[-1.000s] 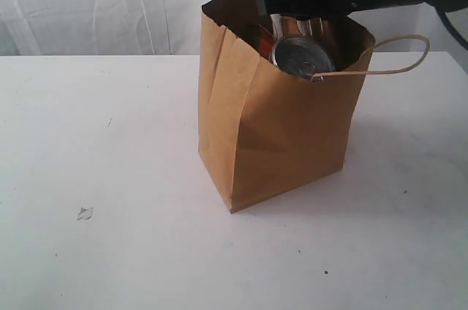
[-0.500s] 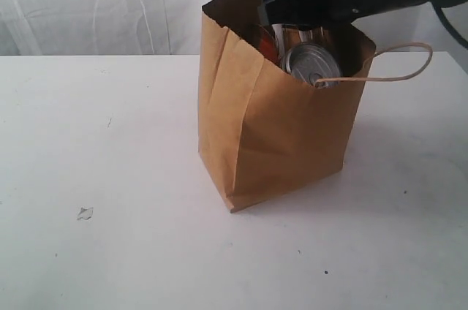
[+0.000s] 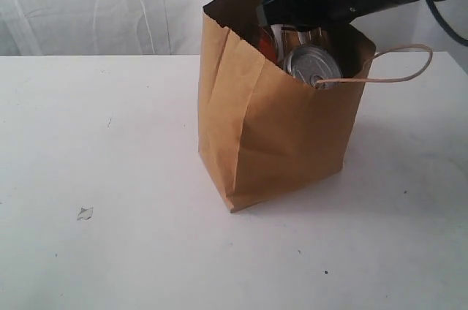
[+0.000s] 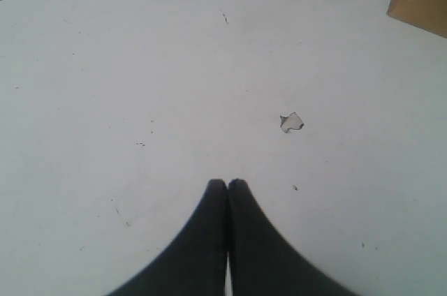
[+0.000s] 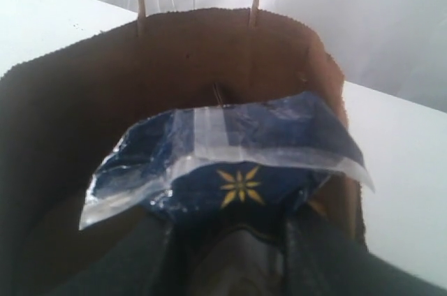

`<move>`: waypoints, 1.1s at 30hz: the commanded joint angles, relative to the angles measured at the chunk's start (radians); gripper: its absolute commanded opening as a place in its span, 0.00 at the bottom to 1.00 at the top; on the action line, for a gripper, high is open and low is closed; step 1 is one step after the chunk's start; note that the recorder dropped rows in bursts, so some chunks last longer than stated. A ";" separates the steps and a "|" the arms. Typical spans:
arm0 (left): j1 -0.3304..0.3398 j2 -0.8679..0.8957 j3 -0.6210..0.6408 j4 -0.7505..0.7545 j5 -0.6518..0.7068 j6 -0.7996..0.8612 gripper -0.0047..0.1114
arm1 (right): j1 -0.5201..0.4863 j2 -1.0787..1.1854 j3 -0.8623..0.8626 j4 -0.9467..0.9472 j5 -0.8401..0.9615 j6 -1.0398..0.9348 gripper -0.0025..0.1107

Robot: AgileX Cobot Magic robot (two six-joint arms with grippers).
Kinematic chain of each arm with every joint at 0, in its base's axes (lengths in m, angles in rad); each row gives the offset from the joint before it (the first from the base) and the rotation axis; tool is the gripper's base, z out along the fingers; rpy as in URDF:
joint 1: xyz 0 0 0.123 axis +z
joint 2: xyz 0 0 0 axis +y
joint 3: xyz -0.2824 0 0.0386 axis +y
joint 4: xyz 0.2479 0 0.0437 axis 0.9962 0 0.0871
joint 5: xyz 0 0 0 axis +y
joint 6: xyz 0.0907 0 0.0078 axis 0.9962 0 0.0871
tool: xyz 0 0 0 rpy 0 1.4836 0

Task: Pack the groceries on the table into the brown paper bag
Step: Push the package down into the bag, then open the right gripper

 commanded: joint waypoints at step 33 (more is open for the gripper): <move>0.004 -0.005 0.003 -0.002 0.003 -0.002 0.04 | -0.011 -0.074 0.006 -0.003 0.030 -0.012 0.52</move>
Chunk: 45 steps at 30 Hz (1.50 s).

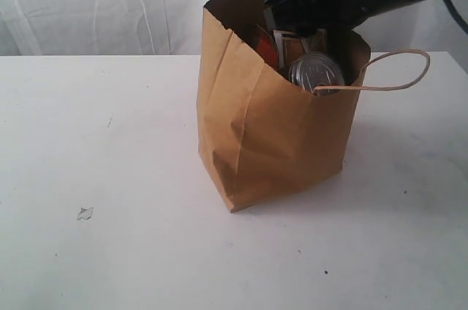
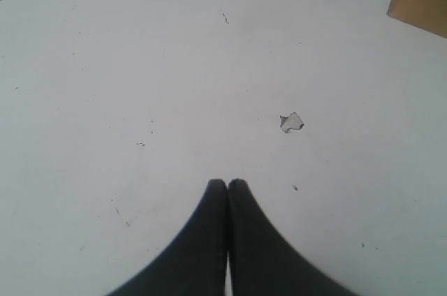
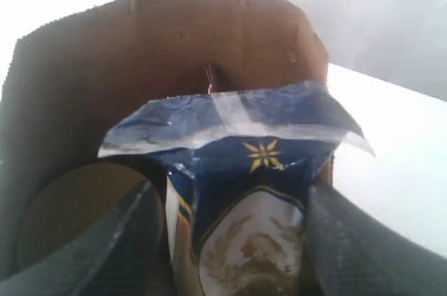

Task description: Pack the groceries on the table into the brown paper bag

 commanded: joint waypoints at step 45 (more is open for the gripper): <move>0.004 -0.005 0.003 -0.002 0.003 -0.002 0.04 | -0.011 -0.612 0.228 -0.065 0.005 0.198 0.52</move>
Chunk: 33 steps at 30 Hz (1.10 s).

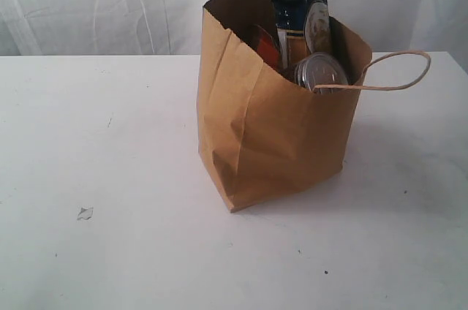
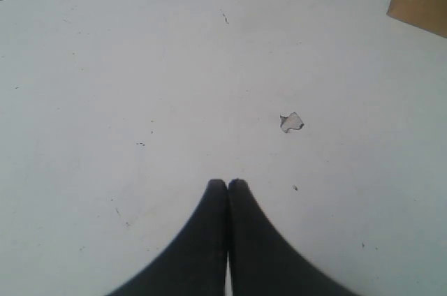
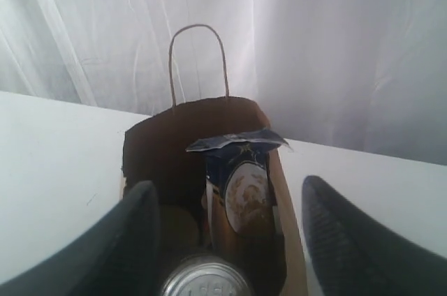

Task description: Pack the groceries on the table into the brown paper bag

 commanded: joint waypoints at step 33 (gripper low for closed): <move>0.004 -0.005 0.003 -0.002 0.003 -0.002 0.04 | -0.011 -0.521 0.322 -0.009 0.113 0.001 0.02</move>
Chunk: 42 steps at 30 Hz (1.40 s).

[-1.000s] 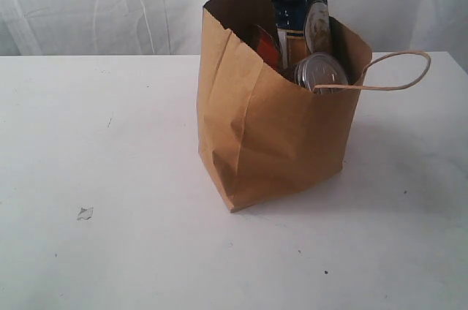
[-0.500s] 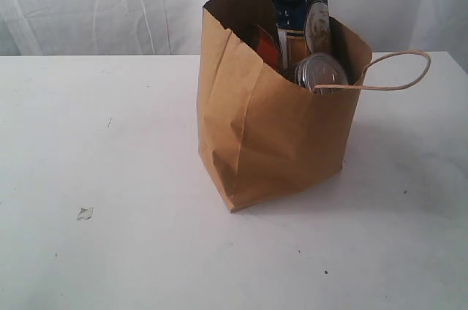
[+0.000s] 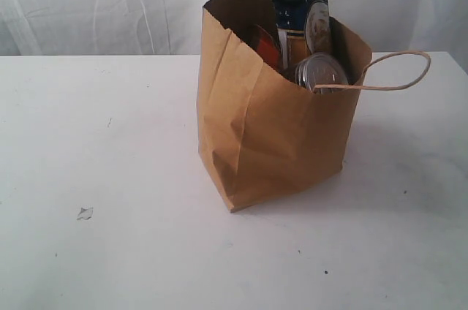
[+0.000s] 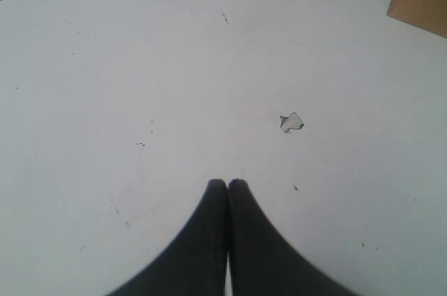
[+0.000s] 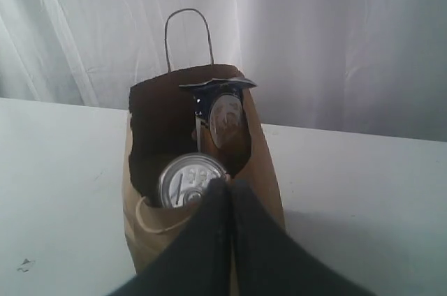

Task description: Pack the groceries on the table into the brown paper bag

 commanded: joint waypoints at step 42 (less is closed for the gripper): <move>0.004 -0.005 0.003 -0.002 0.003 -0.002 0.04 | -0.011 -0.278 0.482 -0.020 -0.196 -0.103 0.02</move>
